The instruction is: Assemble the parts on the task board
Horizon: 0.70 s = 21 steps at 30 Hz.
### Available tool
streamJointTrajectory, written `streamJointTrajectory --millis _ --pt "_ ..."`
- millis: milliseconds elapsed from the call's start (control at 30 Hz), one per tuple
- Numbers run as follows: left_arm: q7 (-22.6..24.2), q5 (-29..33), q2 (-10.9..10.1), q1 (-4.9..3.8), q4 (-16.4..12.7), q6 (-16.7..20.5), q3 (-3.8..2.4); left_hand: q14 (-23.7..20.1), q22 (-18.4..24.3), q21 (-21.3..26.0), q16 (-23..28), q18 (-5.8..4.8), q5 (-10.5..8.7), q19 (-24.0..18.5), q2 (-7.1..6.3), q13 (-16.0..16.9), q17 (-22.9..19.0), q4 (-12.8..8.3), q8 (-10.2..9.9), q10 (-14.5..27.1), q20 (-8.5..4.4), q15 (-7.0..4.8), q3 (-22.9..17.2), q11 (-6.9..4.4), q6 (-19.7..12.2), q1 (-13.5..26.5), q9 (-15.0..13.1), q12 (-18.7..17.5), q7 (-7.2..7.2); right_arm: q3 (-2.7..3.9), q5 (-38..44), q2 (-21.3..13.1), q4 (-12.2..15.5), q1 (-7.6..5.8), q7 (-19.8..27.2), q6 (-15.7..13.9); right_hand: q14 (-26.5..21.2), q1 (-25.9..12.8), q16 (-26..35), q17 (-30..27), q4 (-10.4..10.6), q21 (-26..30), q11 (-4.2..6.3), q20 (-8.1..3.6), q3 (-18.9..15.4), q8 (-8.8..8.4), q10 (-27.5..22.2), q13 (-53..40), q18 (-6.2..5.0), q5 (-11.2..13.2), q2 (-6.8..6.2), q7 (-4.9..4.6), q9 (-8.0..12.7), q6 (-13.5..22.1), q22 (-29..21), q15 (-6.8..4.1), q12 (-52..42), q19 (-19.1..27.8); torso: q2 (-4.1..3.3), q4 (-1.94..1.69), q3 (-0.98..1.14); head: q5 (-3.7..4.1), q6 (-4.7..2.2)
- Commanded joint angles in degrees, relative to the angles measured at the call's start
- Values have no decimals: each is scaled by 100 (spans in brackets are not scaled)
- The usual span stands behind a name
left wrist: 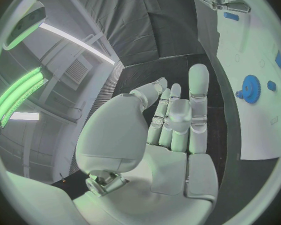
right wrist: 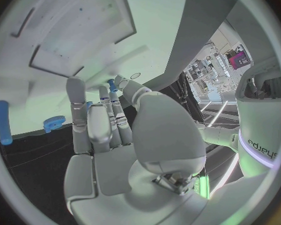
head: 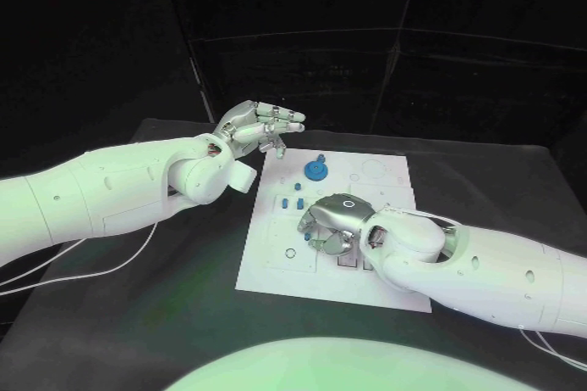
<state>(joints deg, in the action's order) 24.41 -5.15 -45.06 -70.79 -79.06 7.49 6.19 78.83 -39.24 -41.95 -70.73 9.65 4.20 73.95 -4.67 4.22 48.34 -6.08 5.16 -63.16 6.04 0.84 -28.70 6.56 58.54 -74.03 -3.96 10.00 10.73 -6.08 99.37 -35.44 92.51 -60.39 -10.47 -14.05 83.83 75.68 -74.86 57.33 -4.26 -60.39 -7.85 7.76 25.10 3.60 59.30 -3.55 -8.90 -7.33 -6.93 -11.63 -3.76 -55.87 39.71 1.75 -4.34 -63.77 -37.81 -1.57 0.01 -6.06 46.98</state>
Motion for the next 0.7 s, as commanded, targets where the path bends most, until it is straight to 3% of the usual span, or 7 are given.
streamJointTrajectory --millis 33,133,367,533,700 --pt "1 22 -14 -10 -5 -81 -5 -3 6 32 -10 38 4 10 14 -8 -9 1 6 41 45 20 44 -15 -51 62 -5 18 6 -1 0 -107 93 -4 59 -447 -25 1 40 -35 13 40 40 7 -49 17 9 -20 -87 21 -65 32 -6 -15 -43 34 -44 45 -6 9 1 3 -12" --pt "-4 22 -20 -10 1 -87 -5 -3 6 32 -10 38 4 10 14 -8 -9 1 6 41 45 20 44 -15 -51 62 -5 18 6 0 -27 -223 213 -4 158 -651 -19 23 40 -33 25 23 50 4 -60 33 19 -29 -83 -40 -58 46 -15 -53 -15 25 -97 22 -4 12 7 4 -14" --pt "8 22 -34 -9 24 -73 -4 -1 -10 17 -14 35 5 17 24 -5 -4 8 11 37 46 20 46 -17 -47 64 -7 28 5 19 -103 -699 643 -22 280 -1009 34 63 -38 110 54 -94 81 -16 -55 55 110 -36 -52 -165 -57 63 -25 -149 152 2 -243 -101 5 5 -3 64 -55" --pt "10 22 -39 -8 40 -73 -4 -1 -11 16 -15 35 5 17 25 -5 -3 8 11 36 46 20 46 -17 -47 64 -7 28 5 248 -286 -996 816 -69 302 -1163 41 26 -46 120 91 -87 85 -20 -102 34 99 -27 -53 -170 -111 70 -17 -140 134 0 -278 -100 2 20 6 136 -123" --pt "7 22 -28 -7 58 -85 -3 -1 -11 16 -15 35 5 17 25 -5 -3 8 11 36 46 20 46 -17 -47 64 -7 28 5 557 -514 -1170 840 -117 308 -1231 -1 34 44 -37 137 13 82 -20 -194 -9 -70 -13 -77 -186 -160 92 4 -11 -15 1 -279 -20 1 9 3 217 -185"
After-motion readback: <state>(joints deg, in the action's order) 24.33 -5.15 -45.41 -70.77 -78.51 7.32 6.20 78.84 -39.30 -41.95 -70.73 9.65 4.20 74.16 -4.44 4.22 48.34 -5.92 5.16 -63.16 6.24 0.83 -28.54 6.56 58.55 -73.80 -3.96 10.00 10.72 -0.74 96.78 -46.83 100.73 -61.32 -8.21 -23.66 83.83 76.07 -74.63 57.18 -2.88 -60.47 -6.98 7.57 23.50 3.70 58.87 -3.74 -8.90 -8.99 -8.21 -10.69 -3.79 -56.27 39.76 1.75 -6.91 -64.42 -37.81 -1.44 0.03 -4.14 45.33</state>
